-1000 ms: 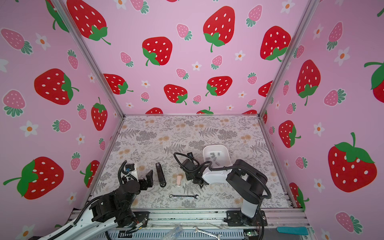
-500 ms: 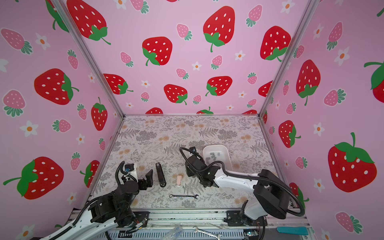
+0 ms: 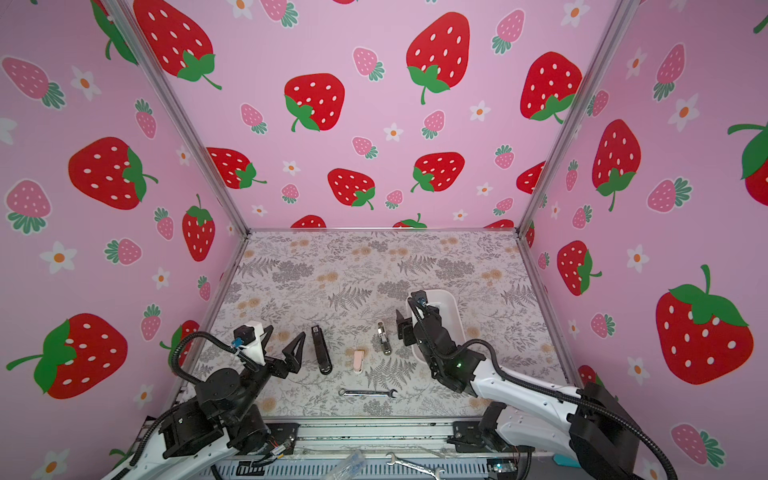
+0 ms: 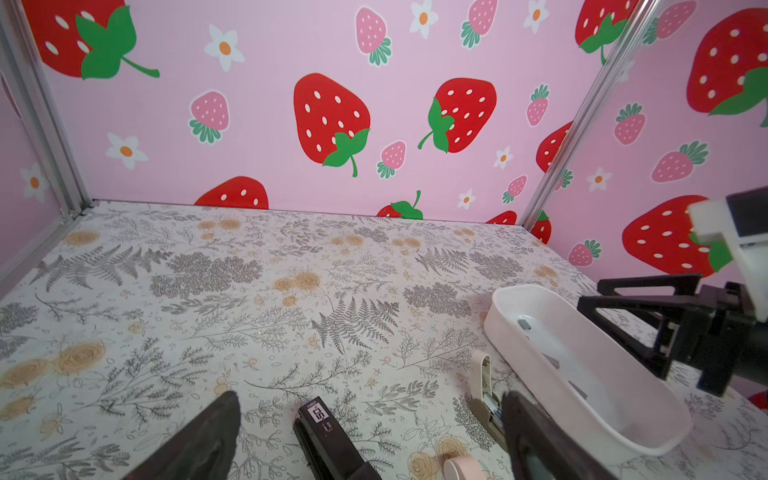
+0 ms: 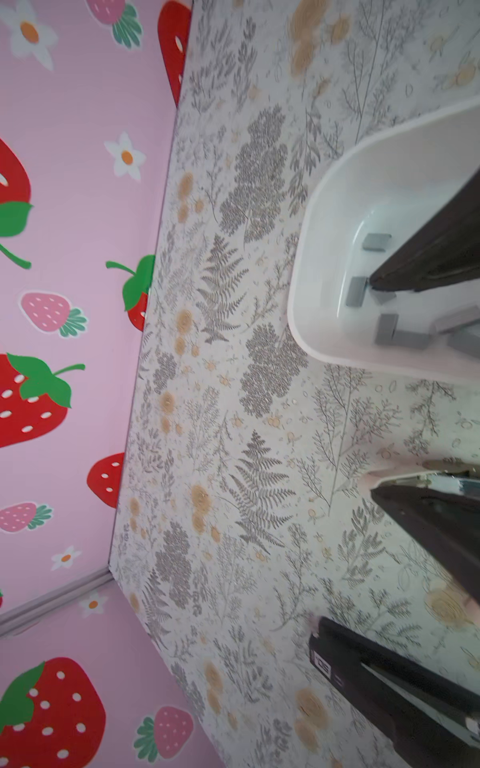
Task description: Load the staples into the stapler
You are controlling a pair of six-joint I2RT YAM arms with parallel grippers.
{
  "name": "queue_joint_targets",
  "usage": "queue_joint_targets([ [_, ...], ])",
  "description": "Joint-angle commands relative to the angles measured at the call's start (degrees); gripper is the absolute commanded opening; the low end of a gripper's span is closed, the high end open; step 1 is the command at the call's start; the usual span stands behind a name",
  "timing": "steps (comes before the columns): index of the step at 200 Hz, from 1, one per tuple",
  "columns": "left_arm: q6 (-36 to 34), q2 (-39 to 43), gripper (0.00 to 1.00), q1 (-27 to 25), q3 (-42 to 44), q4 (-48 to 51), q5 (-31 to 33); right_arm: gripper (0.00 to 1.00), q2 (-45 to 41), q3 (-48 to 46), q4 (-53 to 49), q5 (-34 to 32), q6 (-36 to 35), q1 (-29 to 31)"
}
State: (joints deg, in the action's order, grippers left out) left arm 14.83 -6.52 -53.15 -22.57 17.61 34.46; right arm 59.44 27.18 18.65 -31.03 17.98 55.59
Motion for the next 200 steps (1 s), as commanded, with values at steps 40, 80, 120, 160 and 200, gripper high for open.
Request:
queue_joint_targets([
  [40,-16.74,-14.77,0.99,-0.06,-13.51,-6.72,1.53,0.76,-2.60,-7.81,7.06,-5.76,-5.77,-9.75],
  [80,-32.80,-28.66,0.99,1.42,-22.07,-13.18,-7.55,0.76,-6.23,-13.51,12.08,-6.50,-5.46,-10.15],
  [120,-51.25,-44.92,0.99,8.79,-37.39,2.44,-18.11,0.79,-11.57,-17.14,14.63,-5.01,-5.87,-10.23],
  [160,-64.14,-48.78,0.99,16.16,-34.03,2.99,-30.84,0.79,-9.88,-16.66,15.10,-4.04,-6.23,-10.17],
  [200,-73.58,-55.07,0.90,17.99,-31.43,7.68,-35.33,0.79,-8.64,-16.11,15.10,-4.39,-6.13,-10.18],
])
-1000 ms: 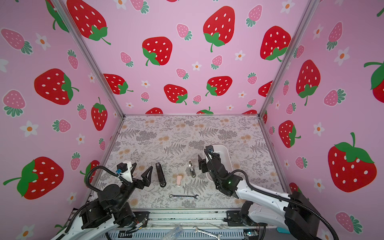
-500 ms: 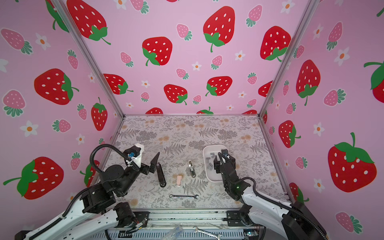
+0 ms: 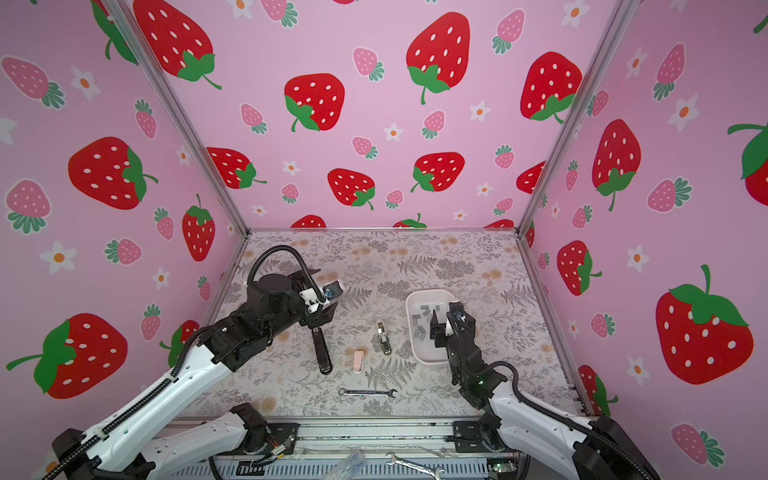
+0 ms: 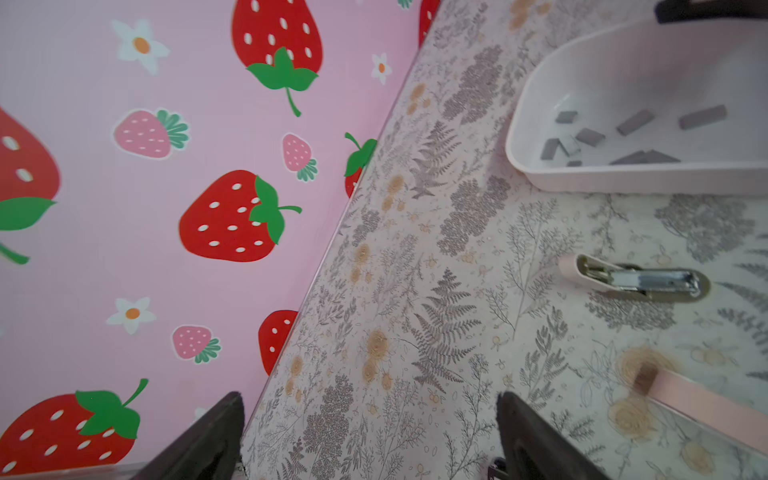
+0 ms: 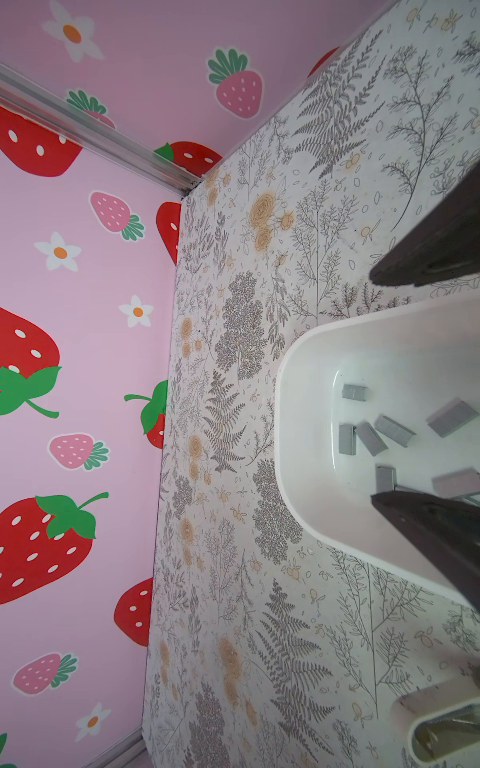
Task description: Load the staples into the stapler
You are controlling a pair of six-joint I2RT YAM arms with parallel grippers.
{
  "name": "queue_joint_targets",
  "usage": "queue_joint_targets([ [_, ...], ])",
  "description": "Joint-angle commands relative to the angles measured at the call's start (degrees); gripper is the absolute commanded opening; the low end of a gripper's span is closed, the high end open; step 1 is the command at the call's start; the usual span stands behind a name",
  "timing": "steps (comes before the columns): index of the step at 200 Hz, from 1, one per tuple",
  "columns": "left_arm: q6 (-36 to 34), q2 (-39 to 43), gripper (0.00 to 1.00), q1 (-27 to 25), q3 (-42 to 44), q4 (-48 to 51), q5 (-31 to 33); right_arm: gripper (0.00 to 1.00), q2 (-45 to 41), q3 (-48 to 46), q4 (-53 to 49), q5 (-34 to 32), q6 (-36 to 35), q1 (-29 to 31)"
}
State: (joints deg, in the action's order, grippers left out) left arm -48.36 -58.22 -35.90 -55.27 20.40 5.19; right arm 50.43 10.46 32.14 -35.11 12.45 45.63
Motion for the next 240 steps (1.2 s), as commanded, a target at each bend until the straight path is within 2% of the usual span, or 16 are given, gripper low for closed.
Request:
queue_joint_targets([
  [1,-10.50,-3.56,0.90,0.74,1.41,4.89,-6.07,0.79,0.41,0.61,1.61,-0.31,-0.59,-0.24],
  [18,-12.94,-5.39,0.92,0.74,3.55,2.39,-6.05,0.80,0.69,0.70,1.61,-0.33,-0.58,-0.33],
  [38,-15.76,-6.85,0.90,0.73,2.17,6.06,-10.80,0.80,1.15,1.01,1.61,-0.31,-0.58,-0.36],
  [45,-18.86,-7.20,0.88,0.44,2.09,8.49,-12.55,0.80,1.33,1.05,1.61,-0.31,-0.58,-0.28],
  [61,-30.84,-7.35,0.81,-1.72,4.80,12.61,-15.01,0.80,1.33,1.14,1.61,-0.07,-0.69,-0.28],
  [73,-34.81,-7.43,0.83,-3.40,8.63,10.64,-14.36,0.80,1.33,1.22,1.61,0.03,-0.69,-0.36],
  [82,-35.80,-7.73,0.86,-4.19,10.69,8.62,-14.49,0.80,1.33,1.23,1.61,0.04,-0.68,-0.28],
  [94,-37.45,-9.08,0.85,-5.07,10.90,9.21,-15.12,0.80,1.33,1.35,1.61,0.12,-0.81,-0.28],
  [123,-40.39,-15.71,0.78,-7.96,4.71,16.24,-13.45,0.80,3.75,1.76,1.54,0.13,-0.76,-0.36],
  [143,-42.91,-20.97,0.74,-10.23,1.79,16.74,-9.05,0.80,4.40,2.10,1.43,-0.14,-0.74,-0.29],
  [164,-43.75,-25.11,0.72,-12.64,-0.11,17.66,-8.28,0.80,4.67,2.29,1.35,-0.22,-0.73,-0.29],
  [189,-44.45,-26.41,0.72,-16.09,0.85,16.64,-7.37,0.80,4.85,2.35,1.43,0.02,-0.69,-0.28],
  [240,-44.85,-29.54,0.73,-18.22,1.78,15.34,-5.81,0.81,6.16,2.98,1.26,0.54,-0.94,-0.27],
])
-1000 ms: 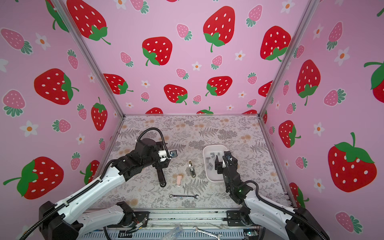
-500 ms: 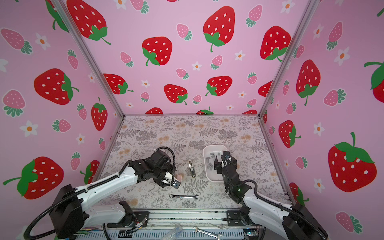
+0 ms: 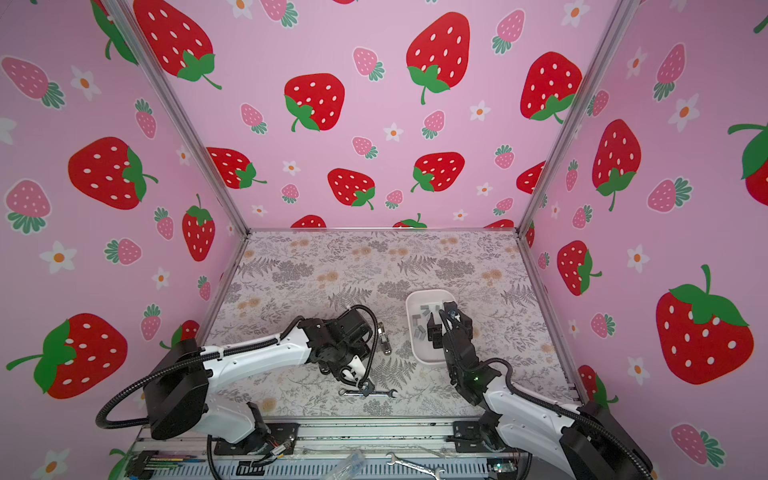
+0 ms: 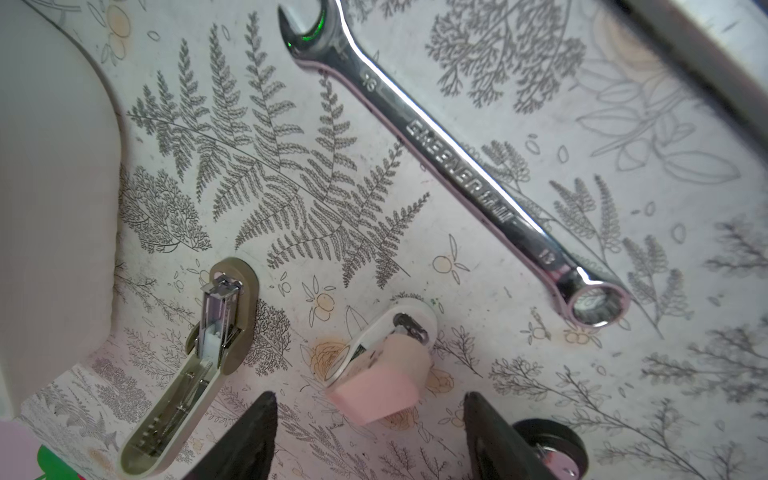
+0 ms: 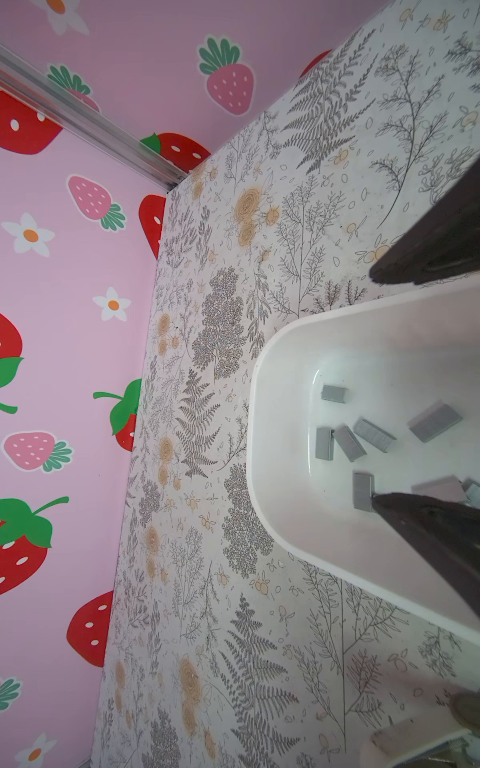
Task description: Load the staples into the stapler
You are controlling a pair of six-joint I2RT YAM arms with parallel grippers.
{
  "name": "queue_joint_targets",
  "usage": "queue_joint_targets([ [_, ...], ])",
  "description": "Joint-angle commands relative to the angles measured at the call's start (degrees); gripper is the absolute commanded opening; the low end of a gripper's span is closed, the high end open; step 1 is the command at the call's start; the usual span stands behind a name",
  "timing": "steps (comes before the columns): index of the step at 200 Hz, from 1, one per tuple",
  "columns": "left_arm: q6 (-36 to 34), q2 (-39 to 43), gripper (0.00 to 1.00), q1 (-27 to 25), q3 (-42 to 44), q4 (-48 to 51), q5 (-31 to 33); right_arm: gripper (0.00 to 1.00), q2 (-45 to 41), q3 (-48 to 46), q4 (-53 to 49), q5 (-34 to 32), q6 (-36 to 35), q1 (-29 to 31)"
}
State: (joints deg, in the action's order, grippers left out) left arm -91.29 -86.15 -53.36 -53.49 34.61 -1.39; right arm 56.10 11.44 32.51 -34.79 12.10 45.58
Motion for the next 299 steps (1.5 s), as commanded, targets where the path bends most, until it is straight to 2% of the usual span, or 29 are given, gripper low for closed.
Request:
queue_joint_targets([
  [1,-1.90,-1.63,0.73,-0.81,-0.01,1.15,0.77,0.81,0.55,2.00,0.89,0.23,-0.59,-0.28],
  [49,-1.78,-1.98,0.68,-1.72,0.90,-1.28,0.75,0.81,0.72,2.10,0.89,0.46,-0.59,-0.26],
  [107,-1.81,-5.84,0.58,-2.53,0.34,-1.92,5.10,0.81,1.24,2.36,0.89,0.76,-0.76,-0.24],
  [252,-1.22,-6.91,0.32,-3.28,-1.08,-0.44,4.98,0.82,1.64,2.53,0.80,1.12,-0.78,-0.29],
  [269,-1.17,-7.19,0.33,-3.50,-1.05,-0.42,5.30,0.82,1.82,2.62,0.80,1.19,-0.84,-0.28],
  [288,-1.09,-7.24,0.45,-3.55,-0.80,-0.73,5.69,0.82,1.75,2.67,0.84,1.23,-0.85,-0.28],
  [299,-1.22,-7.24,0.48,-3.50,-0.60,-0.86,6.09,0.82,1.82,2.64,0.80,1.19,-0.85,-0.23],
])
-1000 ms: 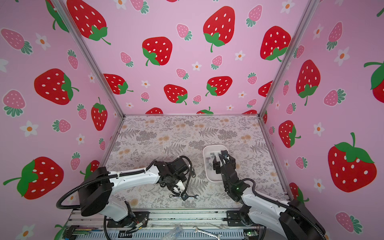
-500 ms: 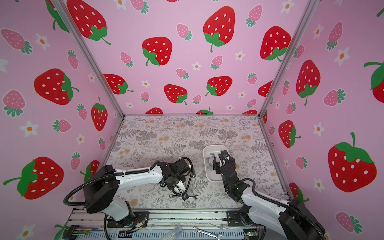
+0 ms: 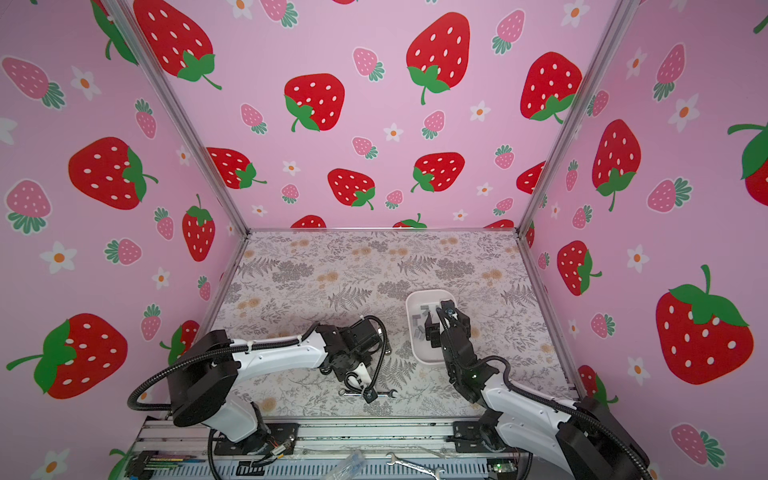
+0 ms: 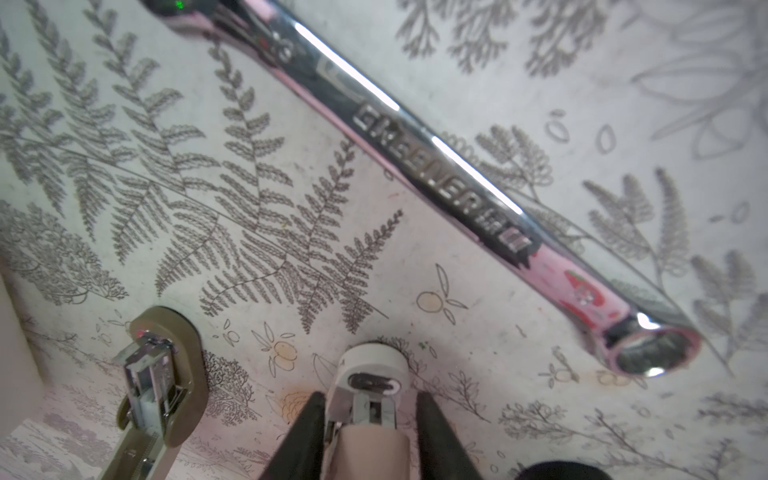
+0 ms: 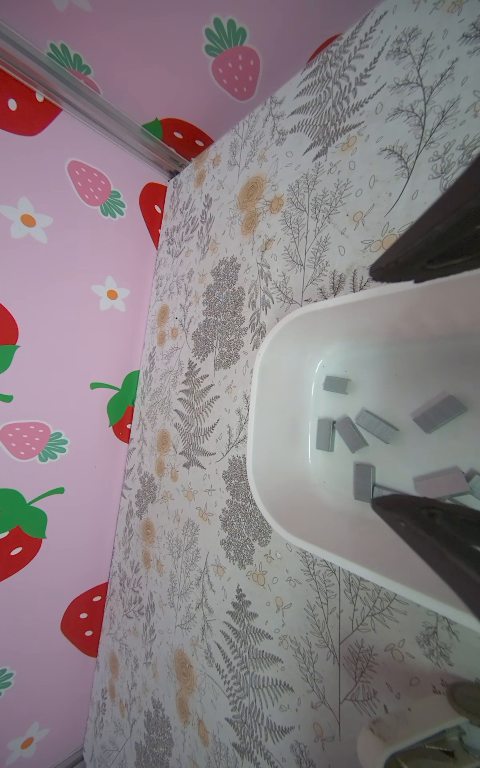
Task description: Load the staples into the stapler
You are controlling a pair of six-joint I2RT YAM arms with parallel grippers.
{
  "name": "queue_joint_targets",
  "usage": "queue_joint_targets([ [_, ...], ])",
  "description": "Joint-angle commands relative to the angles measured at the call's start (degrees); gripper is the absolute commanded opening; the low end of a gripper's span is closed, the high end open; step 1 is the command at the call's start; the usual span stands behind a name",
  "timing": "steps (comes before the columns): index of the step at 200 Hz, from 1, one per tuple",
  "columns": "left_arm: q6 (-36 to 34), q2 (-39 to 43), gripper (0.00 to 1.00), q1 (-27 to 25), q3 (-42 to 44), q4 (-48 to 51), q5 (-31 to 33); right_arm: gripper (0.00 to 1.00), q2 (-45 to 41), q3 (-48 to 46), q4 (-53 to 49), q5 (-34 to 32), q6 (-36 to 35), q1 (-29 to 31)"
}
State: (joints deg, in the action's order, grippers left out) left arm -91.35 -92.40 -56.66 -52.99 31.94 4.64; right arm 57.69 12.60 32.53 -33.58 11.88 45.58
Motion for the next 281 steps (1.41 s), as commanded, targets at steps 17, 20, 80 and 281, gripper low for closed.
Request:
queue_joint_targets([
  [17,-1.20,-0.98,0.51,-0.25,-0.99,1.67,0.45,0.82,0.21,1.46,0.78,0.07,-0.65,-0.24],
  [20,-1.15,-0.97,0.51,-0.25,-1.04,1.68,0.45,0.82,0.19,1.48,0.78,0.09,-0.65,-0.23],
  [80,1.03,-1.97,0.35,-0.23,-2.39,1.01,1.63,0.82,0.23,1.46,0.77,0.14,-0.63,-0.26],
  [281,43.94,9.61,0.00,-0.24,-19.33,-4.17,7.54,0.73,-8.34,7.41,-17.53,5.96,12.09,1.96],
])
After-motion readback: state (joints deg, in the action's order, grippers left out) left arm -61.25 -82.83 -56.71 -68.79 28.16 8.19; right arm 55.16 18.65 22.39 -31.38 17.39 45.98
